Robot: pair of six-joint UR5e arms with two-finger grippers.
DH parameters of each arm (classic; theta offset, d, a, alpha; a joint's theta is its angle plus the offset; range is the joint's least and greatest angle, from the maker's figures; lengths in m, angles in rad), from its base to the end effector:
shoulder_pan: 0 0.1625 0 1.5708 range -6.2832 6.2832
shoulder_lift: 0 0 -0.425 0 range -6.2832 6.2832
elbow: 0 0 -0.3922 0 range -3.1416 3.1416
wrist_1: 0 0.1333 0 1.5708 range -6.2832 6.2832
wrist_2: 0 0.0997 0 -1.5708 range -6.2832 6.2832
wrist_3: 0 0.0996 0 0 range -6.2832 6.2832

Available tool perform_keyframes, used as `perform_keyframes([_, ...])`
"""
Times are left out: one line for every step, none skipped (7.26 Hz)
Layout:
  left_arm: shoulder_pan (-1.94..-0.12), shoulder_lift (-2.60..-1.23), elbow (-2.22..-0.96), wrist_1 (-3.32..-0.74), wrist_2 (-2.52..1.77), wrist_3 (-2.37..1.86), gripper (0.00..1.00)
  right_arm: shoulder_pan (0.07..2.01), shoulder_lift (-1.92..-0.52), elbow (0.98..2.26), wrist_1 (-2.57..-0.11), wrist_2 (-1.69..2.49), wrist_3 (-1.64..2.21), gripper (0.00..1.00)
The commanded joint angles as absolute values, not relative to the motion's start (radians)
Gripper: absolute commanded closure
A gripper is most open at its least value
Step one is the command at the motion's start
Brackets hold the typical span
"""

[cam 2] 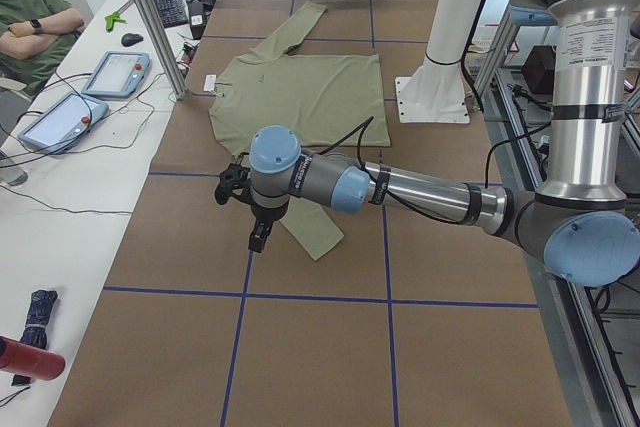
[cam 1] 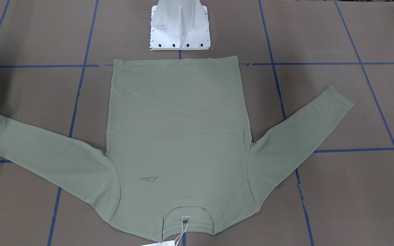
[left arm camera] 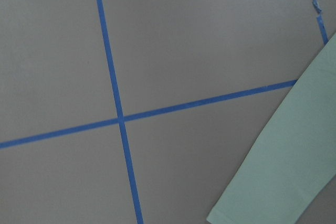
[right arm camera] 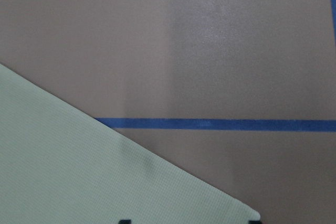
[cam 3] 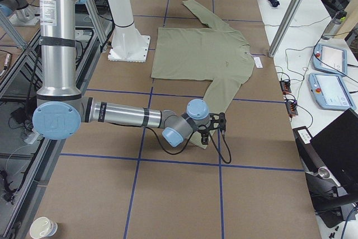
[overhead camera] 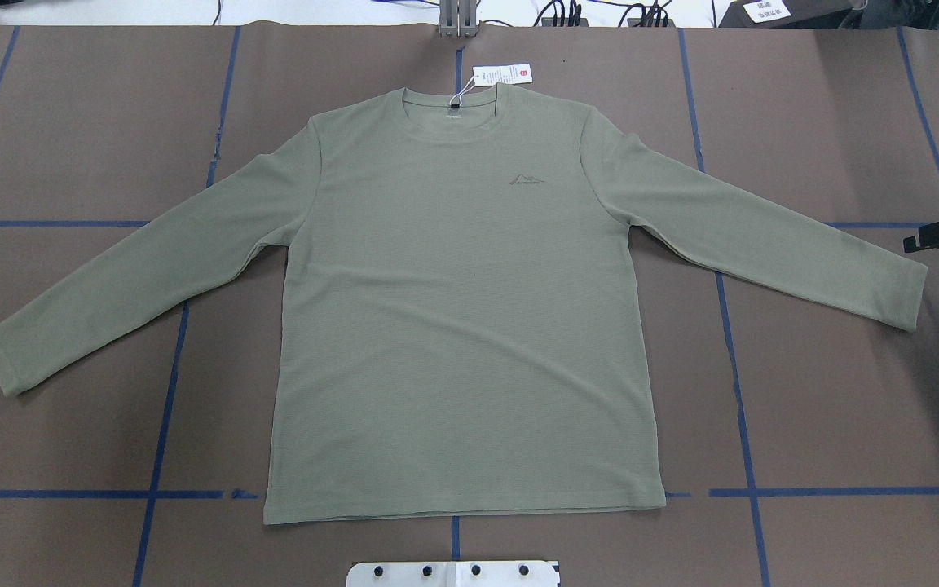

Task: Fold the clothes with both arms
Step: 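Lower the right gripper onto the cuff of the sleeve nearest it and grasp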

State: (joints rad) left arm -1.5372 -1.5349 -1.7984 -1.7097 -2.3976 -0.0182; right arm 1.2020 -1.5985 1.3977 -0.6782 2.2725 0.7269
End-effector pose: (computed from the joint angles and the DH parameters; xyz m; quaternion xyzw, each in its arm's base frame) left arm -0.0437 -0.4877 0.5439 0.1404 0.4000 0.0731 0.9027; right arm -0.1151 -0.4893 0.6605 0.1034 -0.4418 0.0427 0.8901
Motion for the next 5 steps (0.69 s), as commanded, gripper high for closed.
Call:
perform_keyframes([-1.537,-1.536,-1.799,-1.713,-2.398,-0.018,0.00,1.149,-1.586,1.323,-0.655,2.176,0.724,0.25])
perform_keyframes([-1.537,-1.536,-1.799,-1.713,-2.398,-0.017,0.00,1.146,-1.586,1.298,-0.655,2.174,0.723,0.26])
perform_keyframes([-1.537,-1.536,-1.799,-1.713,-2.396,-0.014,0.00,1.146,-1.585,1.295,-0.655,2.175,0.726,0.28])
perform_keyframes([-1.537,-1.536,-1.799,-1.713,-2.396,-0.015,0.00,1.146,-1.585,1.295,-0.653,2.177,0.726,0.29])
perform_keyframes([-1.537,-1.536,-1.799,-1.713,-2.396,-0.014,0.00,1.146,-1.585,1.295,-0.653,2.177,0.729,0.30])
